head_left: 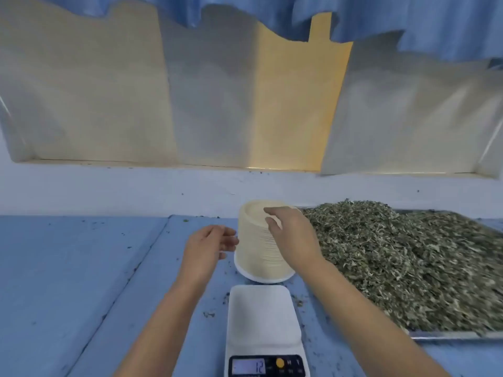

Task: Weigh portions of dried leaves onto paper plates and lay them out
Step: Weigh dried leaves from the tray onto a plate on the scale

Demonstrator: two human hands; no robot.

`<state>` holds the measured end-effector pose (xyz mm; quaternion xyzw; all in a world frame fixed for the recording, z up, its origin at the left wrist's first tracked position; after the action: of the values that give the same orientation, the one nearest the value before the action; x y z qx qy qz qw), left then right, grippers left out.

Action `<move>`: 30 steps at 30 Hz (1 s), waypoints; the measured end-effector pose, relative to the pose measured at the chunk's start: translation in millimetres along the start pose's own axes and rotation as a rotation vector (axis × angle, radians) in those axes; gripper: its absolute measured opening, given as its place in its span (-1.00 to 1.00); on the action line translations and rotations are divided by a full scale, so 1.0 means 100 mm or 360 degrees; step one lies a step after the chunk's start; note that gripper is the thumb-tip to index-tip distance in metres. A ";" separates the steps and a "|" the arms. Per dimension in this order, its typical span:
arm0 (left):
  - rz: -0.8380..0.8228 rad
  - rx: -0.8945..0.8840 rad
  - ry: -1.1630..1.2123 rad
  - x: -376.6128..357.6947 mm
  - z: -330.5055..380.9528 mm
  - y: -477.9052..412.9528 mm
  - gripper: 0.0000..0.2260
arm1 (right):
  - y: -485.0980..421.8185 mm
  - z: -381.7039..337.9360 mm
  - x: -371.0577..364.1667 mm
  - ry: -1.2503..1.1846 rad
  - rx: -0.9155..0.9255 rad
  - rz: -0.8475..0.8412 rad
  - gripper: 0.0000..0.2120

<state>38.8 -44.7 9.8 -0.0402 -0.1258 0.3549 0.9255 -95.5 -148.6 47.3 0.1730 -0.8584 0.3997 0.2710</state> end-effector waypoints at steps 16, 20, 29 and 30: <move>0.0070 0.0434 0.0259 -0.13 -0.55 -0.36 -0.76 | -0.31 0.45 -0.48 0.0589 -0.0133 -0.0466 -0.66; 0.0037 0.0444 0.0287 -0.20 -0.53 -0.39 -0.75 | -0.35 0.46 -0.53 0.0636 -0.0047 -0.0423 -0.69; 0.0069 0.0436 0.0331 -0.36 -0.50 -0.43 -0.79 | -0.34 0.38 -0.47 0.0705 0.0217 -0.0179 -0.56; 0.0094 0.0415 0.0336 -0.36 -0.48 -0.43 -0.80 | -0.32 0.33 -0.43 0.0700 0.0265 -0.0123 -0.56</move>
<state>53.3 -100.2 -36.8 0.0395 0.0204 0.3889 0.9202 -55.8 -190.9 23.3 0.1362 -0.7355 0.4864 0.4515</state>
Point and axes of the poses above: each hand's wrist, its own y-axis away from the middle knuckle, its own x-axis out of the back of the hand, z = x × y, the point moved 6 cm from there along -y, towards the middle knuckle, and after that the axes turned 10 degrees about -y, right-handed, at the moved point
